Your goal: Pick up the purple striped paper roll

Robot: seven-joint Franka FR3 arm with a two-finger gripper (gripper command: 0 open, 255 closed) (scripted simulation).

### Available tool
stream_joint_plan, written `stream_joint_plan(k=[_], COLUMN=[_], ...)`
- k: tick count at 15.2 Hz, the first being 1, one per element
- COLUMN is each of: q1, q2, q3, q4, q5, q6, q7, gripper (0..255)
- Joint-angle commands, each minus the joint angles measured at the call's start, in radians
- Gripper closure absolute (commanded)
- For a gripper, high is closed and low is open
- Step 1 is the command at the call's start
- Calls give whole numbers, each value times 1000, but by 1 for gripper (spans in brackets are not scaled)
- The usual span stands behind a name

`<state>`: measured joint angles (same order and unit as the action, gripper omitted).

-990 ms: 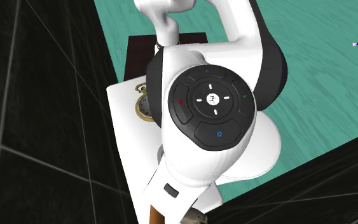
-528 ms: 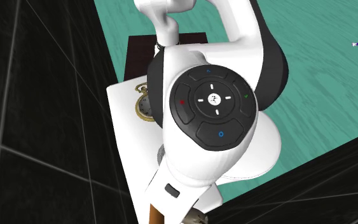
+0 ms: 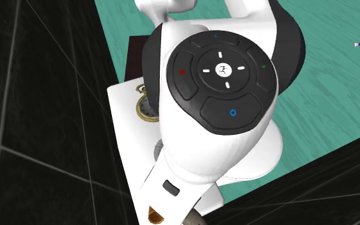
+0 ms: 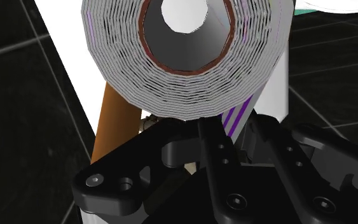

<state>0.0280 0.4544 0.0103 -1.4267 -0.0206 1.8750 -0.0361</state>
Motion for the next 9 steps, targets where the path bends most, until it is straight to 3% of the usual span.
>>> stream_joint_plan(k=[1,9], q1=[1,1], q2=[-4,-8], q3=[1,1], q4=[27,105], q5=[0,1], q6=[-28,-108], q7=[-1,-2], gripper=[255,255])
